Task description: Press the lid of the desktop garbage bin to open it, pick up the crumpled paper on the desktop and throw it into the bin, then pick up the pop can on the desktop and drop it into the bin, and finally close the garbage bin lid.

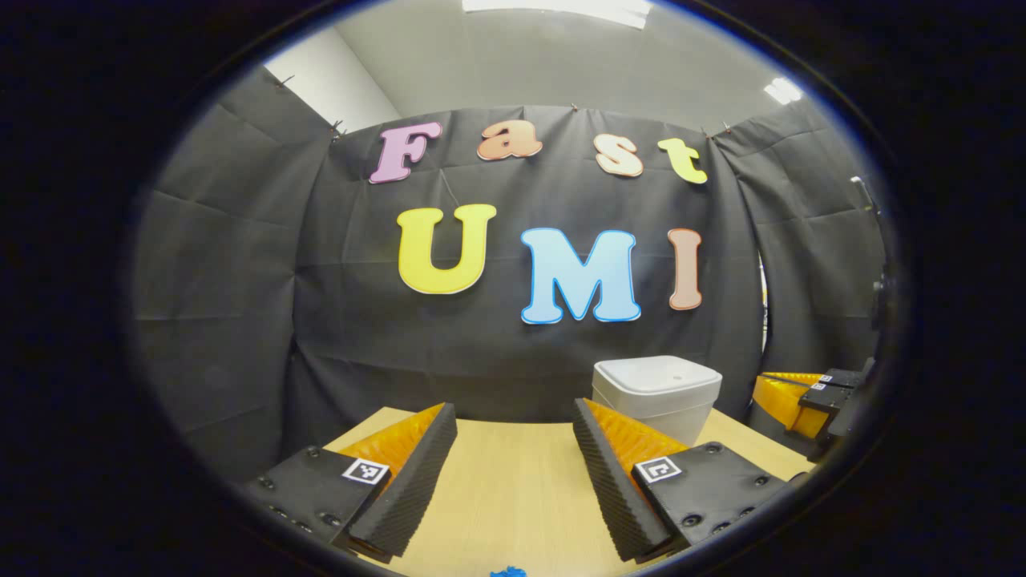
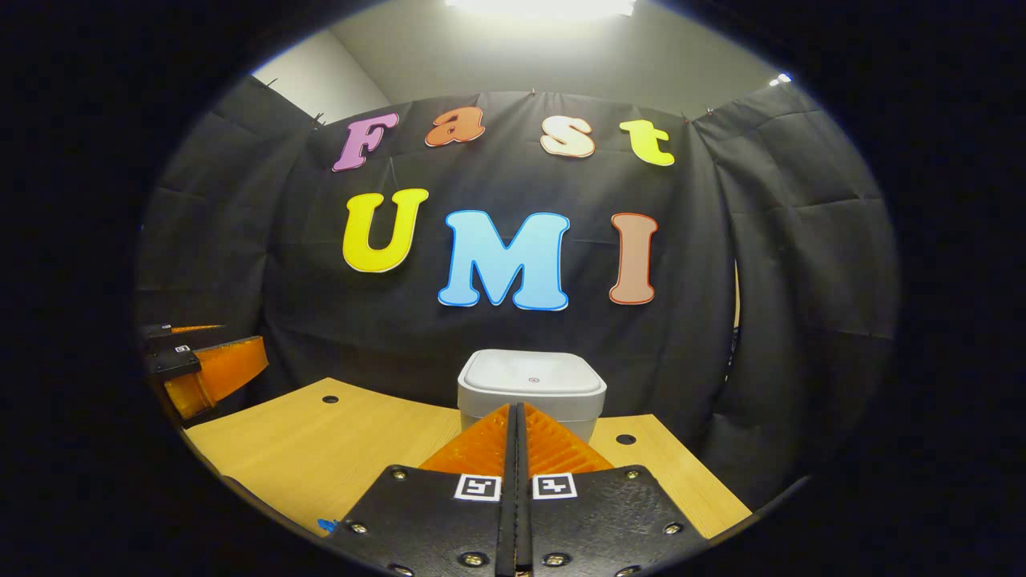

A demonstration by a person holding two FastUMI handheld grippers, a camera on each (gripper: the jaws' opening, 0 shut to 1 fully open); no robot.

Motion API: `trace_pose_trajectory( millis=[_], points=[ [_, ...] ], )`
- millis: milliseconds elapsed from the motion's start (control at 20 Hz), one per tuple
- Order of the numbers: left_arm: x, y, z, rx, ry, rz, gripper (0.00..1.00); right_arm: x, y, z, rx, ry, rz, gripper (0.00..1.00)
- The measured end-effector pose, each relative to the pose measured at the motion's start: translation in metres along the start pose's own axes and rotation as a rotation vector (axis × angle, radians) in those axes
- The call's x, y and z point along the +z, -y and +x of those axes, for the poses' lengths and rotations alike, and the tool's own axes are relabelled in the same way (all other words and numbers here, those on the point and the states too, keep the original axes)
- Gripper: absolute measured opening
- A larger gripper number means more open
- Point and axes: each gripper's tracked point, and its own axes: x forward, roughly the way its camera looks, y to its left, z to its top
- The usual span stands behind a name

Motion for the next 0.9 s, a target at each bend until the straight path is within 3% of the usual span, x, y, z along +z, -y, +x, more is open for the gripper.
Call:
trace_pose_trajectory(
  millis=[350,650,900],
  points=[
    [-0.004,-0.004,0.004,0.015,-0.006,-0.007,0.95,0.008,0.004,0.021,0.019,0.026,-0.013,0.00],
    [-0.011,-0.012,0.008,0.036,-0.024,-0.005,0.94,0.012,0.014,0.071,0.024,0.025,-0.045,0.00],
    [-0.015,-0.021,0.007,0.055,-0.034,0.005,0.94,-0.001,0.020,0.115,0.039,-0.029,0.036,0.00]
  ],
)
